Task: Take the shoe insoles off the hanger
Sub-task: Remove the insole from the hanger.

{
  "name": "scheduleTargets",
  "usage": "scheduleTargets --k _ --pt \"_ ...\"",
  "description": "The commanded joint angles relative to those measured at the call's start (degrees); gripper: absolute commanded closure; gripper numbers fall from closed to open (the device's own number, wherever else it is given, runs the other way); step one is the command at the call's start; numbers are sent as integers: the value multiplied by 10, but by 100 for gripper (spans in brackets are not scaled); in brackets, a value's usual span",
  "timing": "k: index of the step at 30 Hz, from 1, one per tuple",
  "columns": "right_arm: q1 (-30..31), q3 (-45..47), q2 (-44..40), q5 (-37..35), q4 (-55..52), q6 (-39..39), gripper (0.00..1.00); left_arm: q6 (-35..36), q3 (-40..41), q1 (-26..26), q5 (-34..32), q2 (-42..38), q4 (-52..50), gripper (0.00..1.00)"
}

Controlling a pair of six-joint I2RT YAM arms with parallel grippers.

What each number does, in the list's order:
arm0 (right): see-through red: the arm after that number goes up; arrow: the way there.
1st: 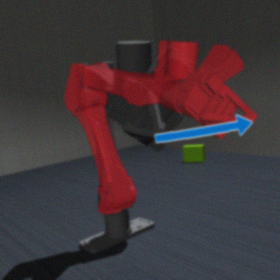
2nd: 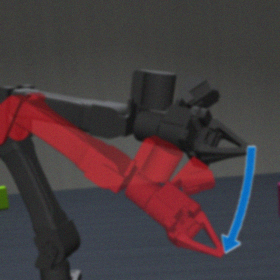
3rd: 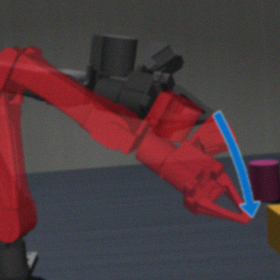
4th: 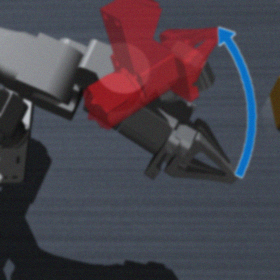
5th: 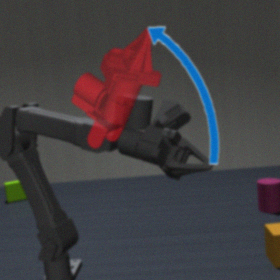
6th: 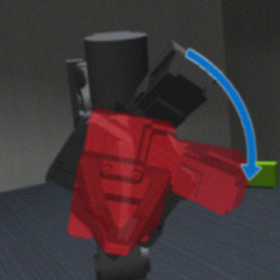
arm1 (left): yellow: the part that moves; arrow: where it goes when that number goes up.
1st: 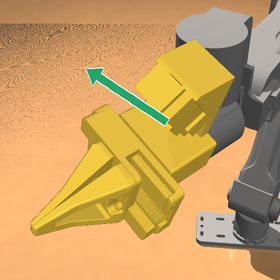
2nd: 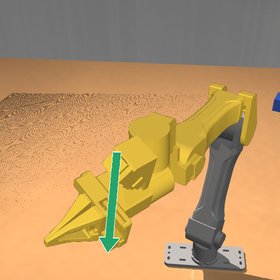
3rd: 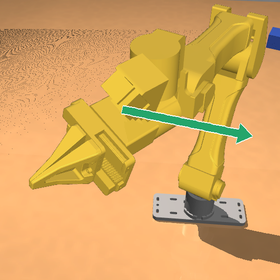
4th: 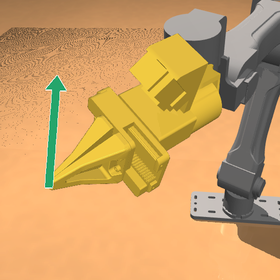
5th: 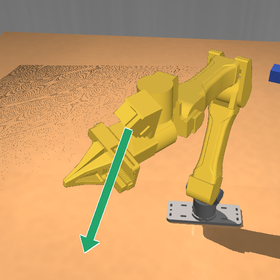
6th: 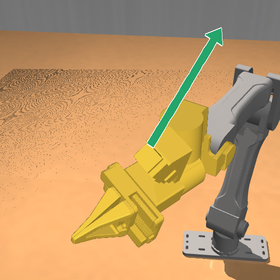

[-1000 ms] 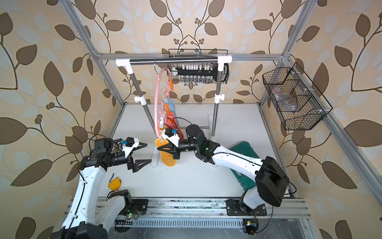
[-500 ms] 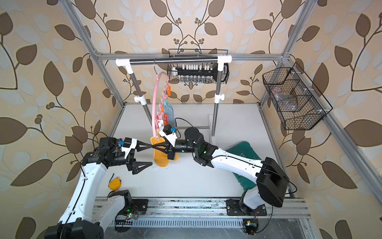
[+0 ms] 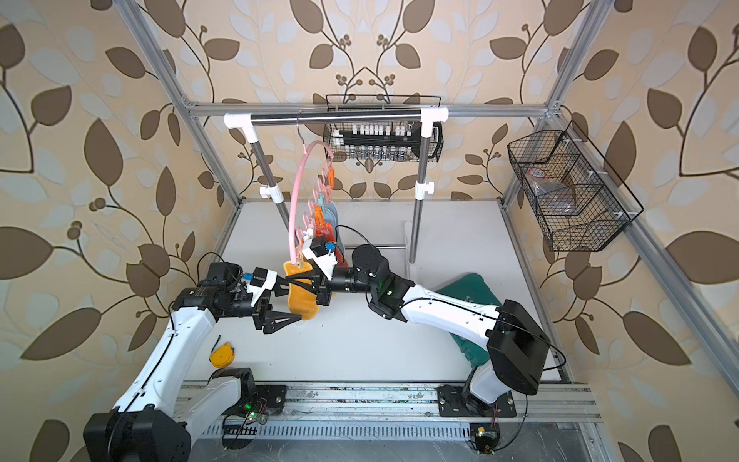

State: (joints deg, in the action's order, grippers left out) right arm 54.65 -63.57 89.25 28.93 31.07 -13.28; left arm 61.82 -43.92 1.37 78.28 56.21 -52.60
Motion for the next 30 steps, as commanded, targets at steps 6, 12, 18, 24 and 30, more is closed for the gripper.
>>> scheduleTargets --k 6,12,18,24,30 --pt "2 -12 -2 10 29 -2 99 80 -13 -7 -15 6 -47 63" --pt "2 -2 -13 19 31 9 93 88 -13 -7 -19 3 -54 100" --pt "2 16 -38 34 36 33 69 97 -7 -7 -32 -1 -58 100" --pt "0 34 -70 66 28 70 56 110 6 -8 -41 -6 -63 100" --pt "-10 51 -104 70 18 99 47 127 18 -9 -48 -11 -72 100"
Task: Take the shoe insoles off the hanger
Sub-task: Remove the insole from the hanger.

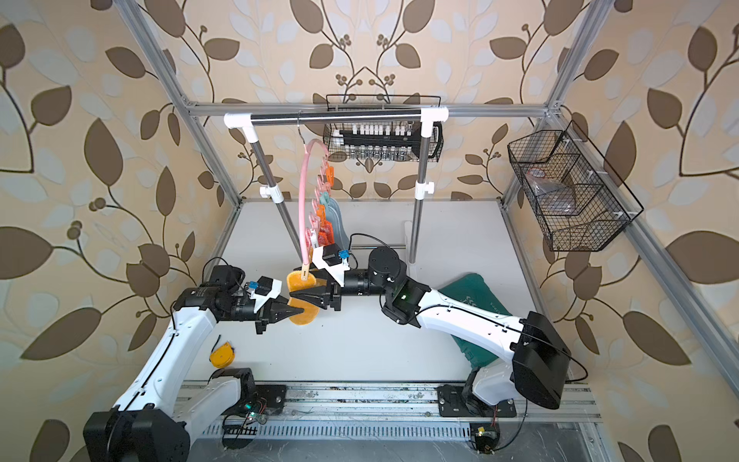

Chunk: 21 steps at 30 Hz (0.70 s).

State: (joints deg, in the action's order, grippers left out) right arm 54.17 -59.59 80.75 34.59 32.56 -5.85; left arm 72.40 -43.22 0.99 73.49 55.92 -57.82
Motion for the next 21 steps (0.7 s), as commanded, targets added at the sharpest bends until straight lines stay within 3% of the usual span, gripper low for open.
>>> scheduleTargets --k 1,13,16,21 --pt "-8 12 -23 13 2 26 46 23 12 -6 0 -11 -21 100" --pt "-29 -2 -41 24 -8 6 49 27 23 -8 -6 -17 -21 100" --pt "-29 -13 -34 19 -23 -11 54 25 24 -8 -9 -23 -19 100" --pt "-29 -12 -26 15 2 -51 54 24 33 -8 -21 -27 -10 100"
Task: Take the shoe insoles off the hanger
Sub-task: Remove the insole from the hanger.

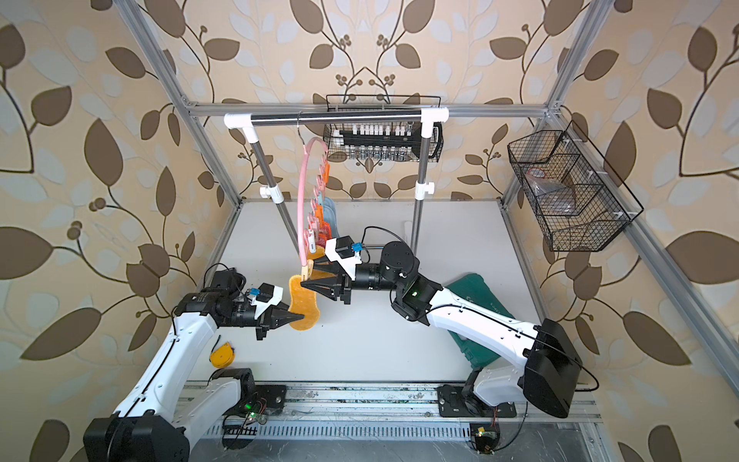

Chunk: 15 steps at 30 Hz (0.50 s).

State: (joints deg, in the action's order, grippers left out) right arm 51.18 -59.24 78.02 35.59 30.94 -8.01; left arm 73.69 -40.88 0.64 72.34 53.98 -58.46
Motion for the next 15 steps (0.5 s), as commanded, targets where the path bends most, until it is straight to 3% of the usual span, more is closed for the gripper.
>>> scheduleTargets --k 1,11,15 --pt "1 -16 2 1 23 -39 53 7 12 -5 -10 -10 0 100" --pt "4 -21 8 -28 30 -79 52 1 17 -5 -18 -12 5 100" --pt "4 -24 12 -46 26 -78 59 2 19 -5 -17 -11 10 100"
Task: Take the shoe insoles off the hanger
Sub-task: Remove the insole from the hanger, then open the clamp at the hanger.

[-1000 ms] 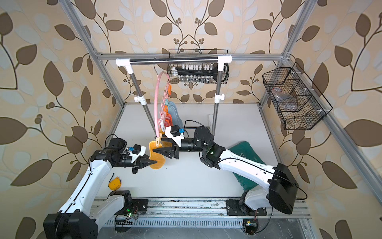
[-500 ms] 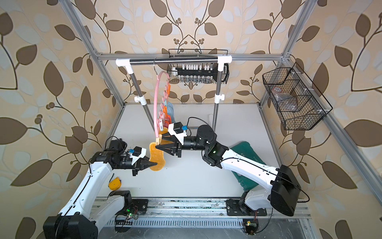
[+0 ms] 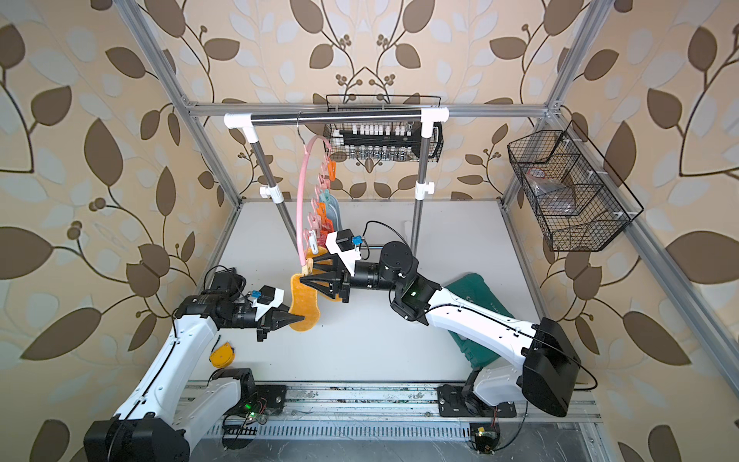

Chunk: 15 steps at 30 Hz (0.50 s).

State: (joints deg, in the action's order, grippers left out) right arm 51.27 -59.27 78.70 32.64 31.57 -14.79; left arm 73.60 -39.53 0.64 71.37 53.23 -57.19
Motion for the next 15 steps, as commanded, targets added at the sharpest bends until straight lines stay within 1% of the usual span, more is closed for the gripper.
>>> scheduleTargets --k 1,2,7,10,15 --pt "3 -25 7 -17 20 -10 65 2 6 -5 -8 -4 -3 100" --pt "3 -28 9 -15 20 -11 68 2 5 -5 -9 -4 -3 100" --pt "3 -38 17 -4 16 -8 76 7 9 -5 -12 -3 -1 100" --pt "3 -38 17 -3 17 -8 78 7 13 -5 -21 -4 1 100" --pt "2 -39 13 1 5 7 78 14 33 -5 -28 -1 13 100"
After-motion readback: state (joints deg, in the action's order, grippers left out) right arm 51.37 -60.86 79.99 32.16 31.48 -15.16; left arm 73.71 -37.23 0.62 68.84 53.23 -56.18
